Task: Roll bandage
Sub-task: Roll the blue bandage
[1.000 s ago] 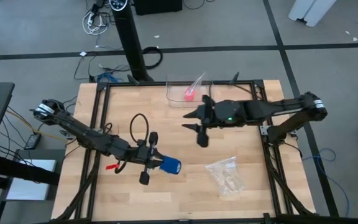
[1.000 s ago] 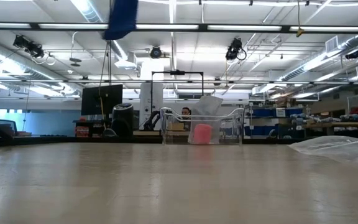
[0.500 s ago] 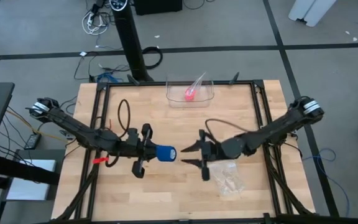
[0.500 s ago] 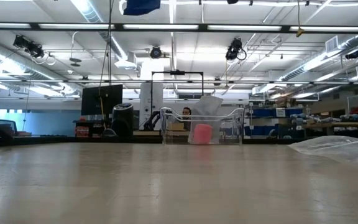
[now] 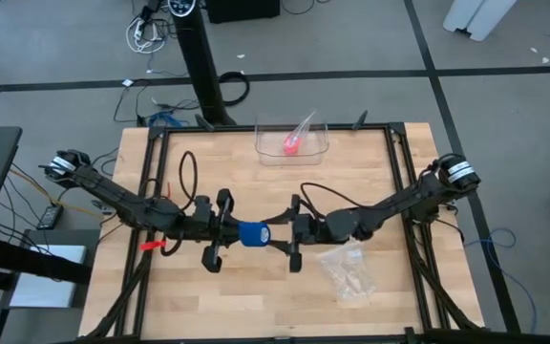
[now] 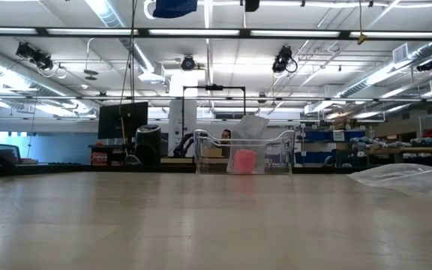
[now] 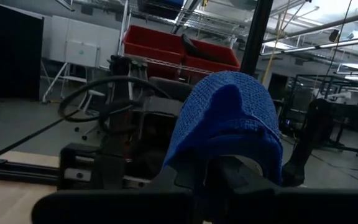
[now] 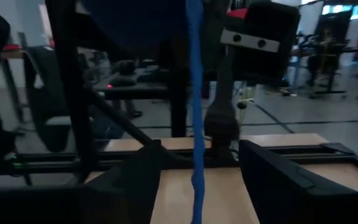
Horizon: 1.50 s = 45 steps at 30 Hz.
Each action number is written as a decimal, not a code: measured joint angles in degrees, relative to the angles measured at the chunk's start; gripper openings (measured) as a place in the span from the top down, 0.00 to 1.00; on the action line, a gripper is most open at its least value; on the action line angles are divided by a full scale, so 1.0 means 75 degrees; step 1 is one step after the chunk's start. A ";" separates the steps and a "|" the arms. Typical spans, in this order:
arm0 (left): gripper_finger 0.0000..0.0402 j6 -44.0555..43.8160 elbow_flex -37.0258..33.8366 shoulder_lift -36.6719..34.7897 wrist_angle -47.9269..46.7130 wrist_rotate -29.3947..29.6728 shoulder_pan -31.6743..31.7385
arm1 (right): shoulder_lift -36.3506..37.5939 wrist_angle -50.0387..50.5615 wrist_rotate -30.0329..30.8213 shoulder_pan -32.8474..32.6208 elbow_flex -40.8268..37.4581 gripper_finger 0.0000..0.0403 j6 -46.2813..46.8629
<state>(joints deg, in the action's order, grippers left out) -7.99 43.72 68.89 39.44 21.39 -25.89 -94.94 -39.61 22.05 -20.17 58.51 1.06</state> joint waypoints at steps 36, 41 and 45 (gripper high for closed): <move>0.95 0.0175 -0.0003 -0.0131 0.0163 -0.0259 -0.0373 | 0.0316 0.1555 -0.0524 0.1146 -0.0973 1.00 0.0625; 0.95 0.0478 -0.0003 -0.0225 0.0373 -0.0165 -0.0466 | 0.0316 0.1298 -0.0555 0.1068 -0.1458 1.00 0.1117; 0.95 0.1088 -0.0003 -0.0558 -0.0023 0.0655 -0.0567 | 0.0319 0.0916 -0.0540 0.0728 -0.1837 1.00 0.1629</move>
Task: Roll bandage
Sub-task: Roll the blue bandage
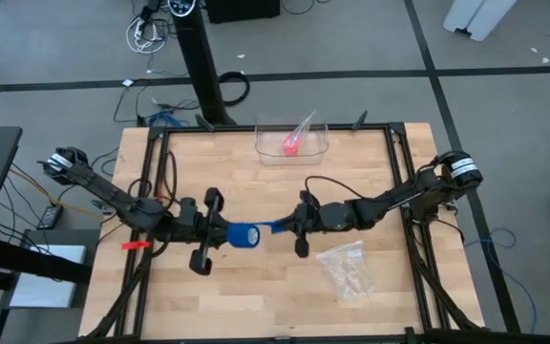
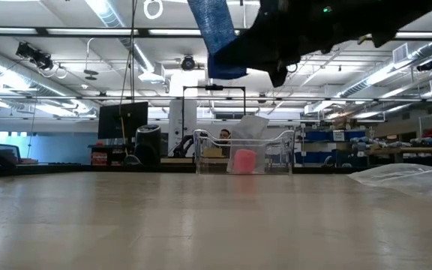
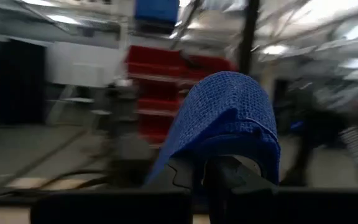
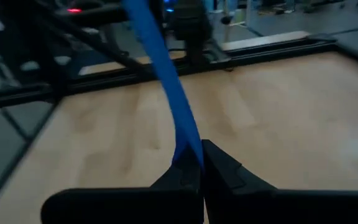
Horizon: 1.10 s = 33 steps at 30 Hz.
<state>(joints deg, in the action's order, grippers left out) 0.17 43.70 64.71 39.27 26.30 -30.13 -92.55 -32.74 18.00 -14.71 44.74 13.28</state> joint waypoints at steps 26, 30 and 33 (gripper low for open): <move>0.95 0.1558 -0.0332 0.0721 -0.3745 0.4285 0.0551 | 0.0054 0.0435 0.0234 -0.1876 0.2435 1.00 -0.0696; 0.96 0.1816 -0.0341 0.1221 -0.3358 0.4110 0.0496 | 0.0093 0.1571 0.0378 -0.1686 0.3332 1.00 -0.1061; 0.96 0.2331 -0.0347 0.1545 -0.2735 0.4110 0.0341 | 0.0093 0.2349 0.0426 -0.1511 0.3952 1.00 -0.1343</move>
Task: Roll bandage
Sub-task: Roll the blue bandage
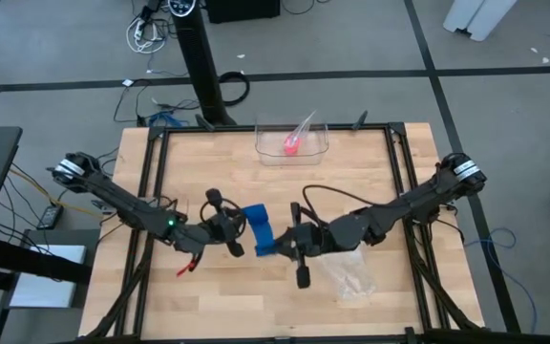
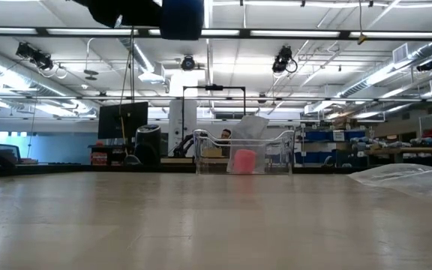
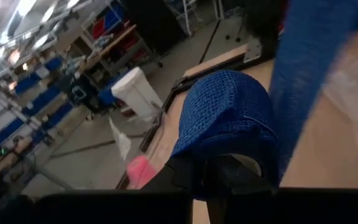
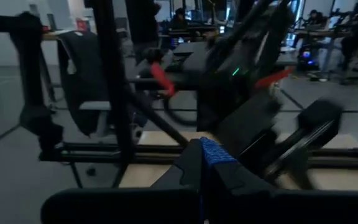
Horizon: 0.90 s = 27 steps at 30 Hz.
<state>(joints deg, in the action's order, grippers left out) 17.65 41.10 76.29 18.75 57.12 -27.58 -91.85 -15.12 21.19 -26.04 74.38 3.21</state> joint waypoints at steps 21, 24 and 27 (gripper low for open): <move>0.96 0.1421 0.0605 0.0285 0.1103 -0.0259 -0.1021 | 0.0023 0.1268 -0.0731 0.1735 0.0679 0.97 0.0761; 0.96 0.1451 0.0702 0.0285 0.1095 -0.0308 -0.1040 | 0.0023 0.1474 -0.0897 0.1757 0.0666 0.93 0.0848; 0.96 0.1502 0.0751 0.0291 0.1068 -0.0338 -0.1040 | 0.0023 0.1732 -0.0901 0.1733 0.0663 0.85 0.1048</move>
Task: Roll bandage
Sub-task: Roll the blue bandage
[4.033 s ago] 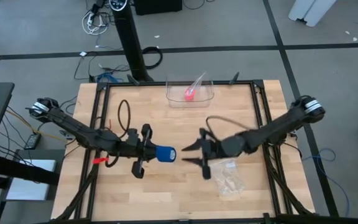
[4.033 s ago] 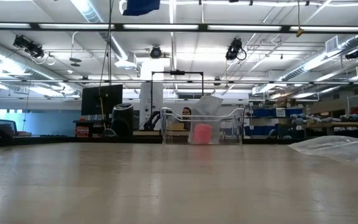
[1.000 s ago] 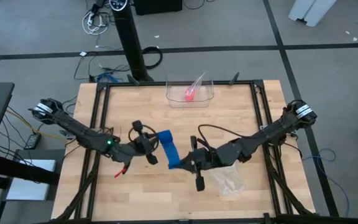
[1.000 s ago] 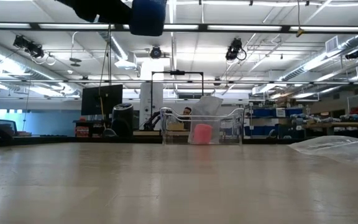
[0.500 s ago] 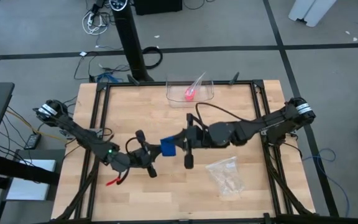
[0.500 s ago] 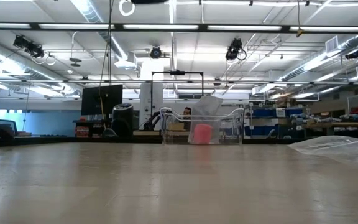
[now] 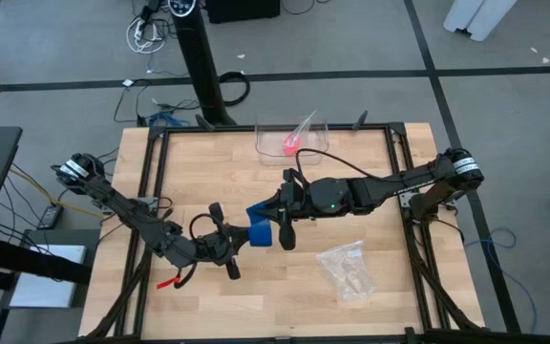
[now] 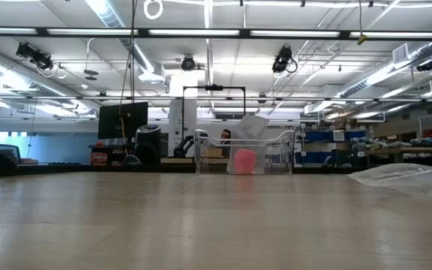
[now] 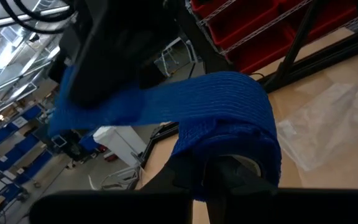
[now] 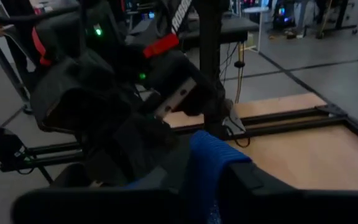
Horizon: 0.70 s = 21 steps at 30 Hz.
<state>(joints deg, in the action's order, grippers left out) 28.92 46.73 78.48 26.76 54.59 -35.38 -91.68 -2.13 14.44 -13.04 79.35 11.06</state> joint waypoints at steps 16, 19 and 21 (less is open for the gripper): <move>0.96 0.0069 0.0053 0.0000 0.0118 -0.0345 -0.0123 | 0.0000 0.0302 0.0160 0.0023 -0.0003 0.51 0.0575; 0.96 -0.0094 0.0053 0.0000 0.0180 -0.0356 -0.0193 | 0.0004 0.0514 0.0157 0.0023 -0.0009 0.51 0.0312; 0.96 -0.0221 0.0053 0.0000 0.0253 -0.0451 -0.0240 | 0.0159 0.0742 0.0157 0.0023 -0.0026 0.52 -0.0142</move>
<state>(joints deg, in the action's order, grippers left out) 27.26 47.13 78.48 28.65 51.20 -37.18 -90.49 3.43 15.62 -12.86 79.16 9.99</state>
